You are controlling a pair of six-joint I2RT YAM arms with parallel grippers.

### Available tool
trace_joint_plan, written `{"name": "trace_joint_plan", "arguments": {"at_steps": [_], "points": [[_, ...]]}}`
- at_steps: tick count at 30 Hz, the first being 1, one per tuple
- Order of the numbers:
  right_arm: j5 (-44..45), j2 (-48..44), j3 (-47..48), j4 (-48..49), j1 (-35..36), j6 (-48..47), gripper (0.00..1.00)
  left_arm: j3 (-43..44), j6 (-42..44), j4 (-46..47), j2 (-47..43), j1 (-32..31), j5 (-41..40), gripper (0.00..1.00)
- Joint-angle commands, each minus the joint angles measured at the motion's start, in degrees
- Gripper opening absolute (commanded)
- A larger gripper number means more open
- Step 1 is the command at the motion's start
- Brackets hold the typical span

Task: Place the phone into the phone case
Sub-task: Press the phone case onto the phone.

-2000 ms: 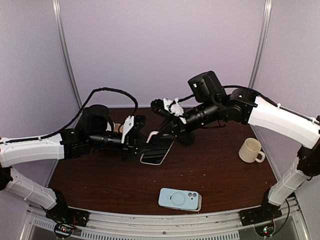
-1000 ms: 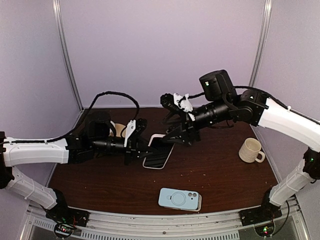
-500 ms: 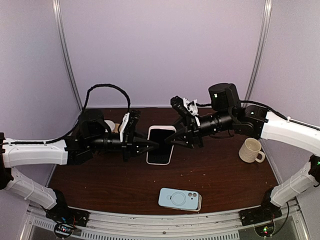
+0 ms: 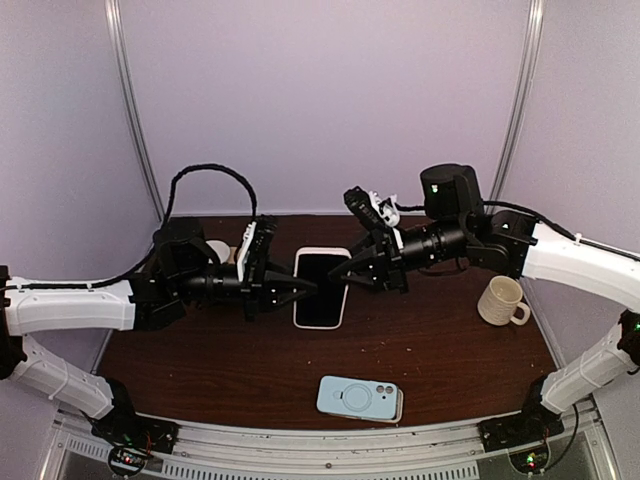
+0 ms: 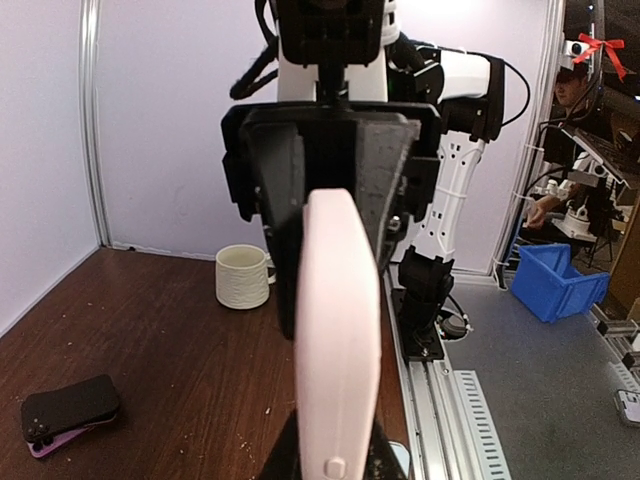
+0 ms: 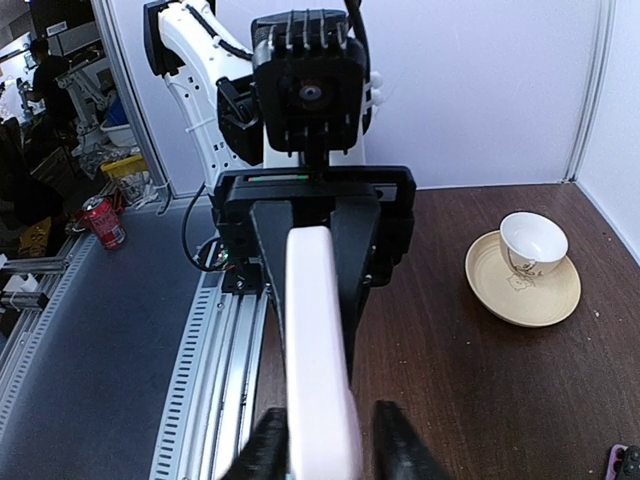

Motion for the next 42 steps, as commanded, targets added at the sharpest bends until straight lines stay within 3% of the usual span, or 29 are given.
{"name": "trace_joint_plan", "arguments": {"at_steps": [1, 4, 8, 17, 19, 21, 22, 24, 26, 32, 35, 36, 37, 39, 40, 41, 42], "points": [[2.36, -1.22, 0.47, 1.43, -0.63, 1.37, 0.45, -1.07, -2.62, 11.59, -2.87, -0.03, -1.67, 0.00], [2.51, -1.48, -1.21, 3.10, -0.64, 2.32, 0.55, -1.44, -5.02, 15.37, -3.30, 0.06, -2.88, 0.00], [1.81, -1.24, -3.19, 5.74, -0.64, 4.35, 0.52, -1.16, -7.01, 18.18, -3.17, 0.05, -2.51, 0.00], [0.96, -1.62, -3.32, 5.43, -0.89, 4.44, 0.07, -1.24, -7.41, 18.38, -2.93, 0.15, -2.27, 0.00], [0.55, -1.75, -3.21, 5.22, -1.07, 4.44, 0.01, -1.23, -7.43, 18.37, -2.88, 0.13, -2.26, 0.00], [0.68, -1.71, -3.16, 5.15, -1.16, 4.75, 0.08, -1.21, -7.50, 18.37, -2.78, 0.20, -2.25, 0.00], [1.09, -1.75, -3.06, 5.03, -1.21, 4.93, 0.21, -1.15, -7.52, 18.38, -2.72, 0.15, -2.25, 0.00], [1.92, -1.83, -3.24, 4.51, -1.26, 4.98, 0.34, -1.16, -7.44, 18.38, -2.71, 0.20, -2.10, 0.00], [1.78, -2.08, -3.71, 4.53, -1.34, 4.79, 0.38, -1.03, -7.33, 18.10, -2.63, 0.15, -1.78, 0.00], [-0.19, -1.76, -3.63, 5.08, -1.48, 5.93, 0.08, -0.91, -6.96, 17.45, -2.39, 0.15, -1.54, 0.00], [-0.71, -2.28, -3.54, 5.92, -1.78, 6.38, 0.00, -1.08, -7.35, 16.95, -2.20, 0.18, -2.51, 0.00], [-0.54, -2.67, -3.76, 6.30, -1.95, 6.77, 0.00, -1.31, -7.53, 16.54, -2.41, 0.18, -3.34, 0.03], [-0.07, -3.10, -3.85, 6.54, -2.15, 7.16, 0.00, -1.81, -7.69, 16.01, -2.68, 0.13, -4.83, 0.20], [1.43, -3.55, -4.01, 6.52, -2.66, 8.02, 0.00, -2.94, -7.61, 14.46, -3.51, 0.22, -8.36, 0.65], [2.46, -3.67, -3.95, 6.22, -2.99, 9.01, 0.00, -3.32, -7.35, 12.87, -4.05, 0.26, -10.15, 0.80], [3.53, -3.56, -3.76, 5.58, -3.39, 10.35, 0.00, -3.61, -7.01, 10.73, -4.52, 0.27, -12.15, 0.93], [4.66, -3.20, -3.42, 4.82, -3.83, 11.52, 0.00, -3.72, -6.66, 8.20, -5.24, 0.42, -14.64, 0.97]]}}
